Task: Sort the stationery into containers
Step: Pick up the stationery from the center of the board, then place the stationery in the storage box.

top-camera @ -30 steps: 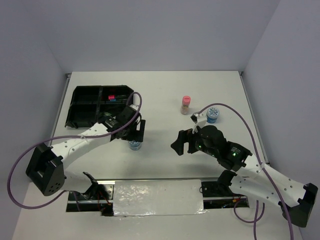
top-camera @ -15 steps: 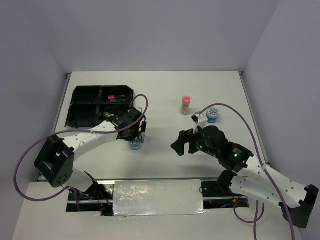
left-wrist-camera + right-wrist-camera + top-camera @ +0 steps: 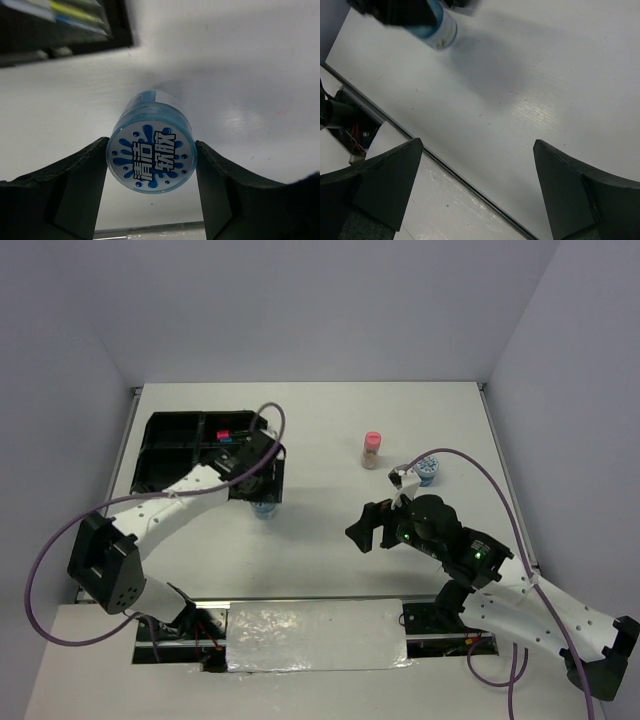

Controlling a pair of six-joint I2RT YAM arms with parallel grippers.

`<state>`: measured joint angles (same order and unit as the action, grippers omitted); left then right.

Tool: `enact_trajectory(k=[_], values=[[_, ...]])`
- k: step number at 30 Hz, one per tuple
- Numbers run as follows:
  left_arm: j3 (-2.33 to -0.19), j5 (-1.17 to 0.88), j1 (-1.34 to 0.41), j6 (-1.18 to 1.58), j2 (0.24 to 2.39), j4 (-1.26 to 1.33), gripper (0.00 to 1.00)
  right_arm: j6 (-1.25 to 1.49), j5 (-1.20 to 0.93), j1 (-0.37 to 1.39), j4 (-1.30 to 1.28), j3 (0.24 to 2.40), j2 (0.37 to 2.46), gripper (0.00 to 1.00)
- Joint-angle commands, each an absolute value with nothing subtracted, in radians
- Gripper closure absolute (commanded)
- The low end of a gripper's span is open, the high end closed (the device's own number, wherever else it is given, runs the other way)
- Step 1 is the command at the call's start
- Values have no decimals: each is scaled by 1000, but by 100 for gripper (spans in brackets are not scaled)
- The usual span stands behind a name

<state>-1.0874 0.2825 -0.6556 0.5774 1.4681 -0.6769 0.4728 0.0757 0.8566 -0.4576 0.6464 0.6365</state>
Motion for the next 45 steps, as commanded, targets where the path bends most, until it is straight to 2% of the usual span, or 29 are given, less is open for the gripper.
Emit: enact_trajectory(k=[1,3,5,9,17,22,30,45], values=[[-1288,361,-531,568,1385,-721,100,451,98,854,-439,649,632,0],[-1362,342,-337,575,1393,-716,100,451,95,856,-430,641,637,0],[-1455,287,-249,577,1417,-722,100,449,97,856,-422,635,634,0],[-1629,328,-89,594,1555,-719,100,448,68,853,-382,601,612,0],[-2009,419,41,666,1960,-764,100,408,52,853,-390,604,618,0],[-2132,425,86,655,2074,-775,100,397,41,854,-397,597,609,0],[-2066,404,120,657,2072,-758,100,380,31,853,-390,624,652,0],[-2062,264,121,641,2141,-744,76,380,37,854,-391,638,689,0]])
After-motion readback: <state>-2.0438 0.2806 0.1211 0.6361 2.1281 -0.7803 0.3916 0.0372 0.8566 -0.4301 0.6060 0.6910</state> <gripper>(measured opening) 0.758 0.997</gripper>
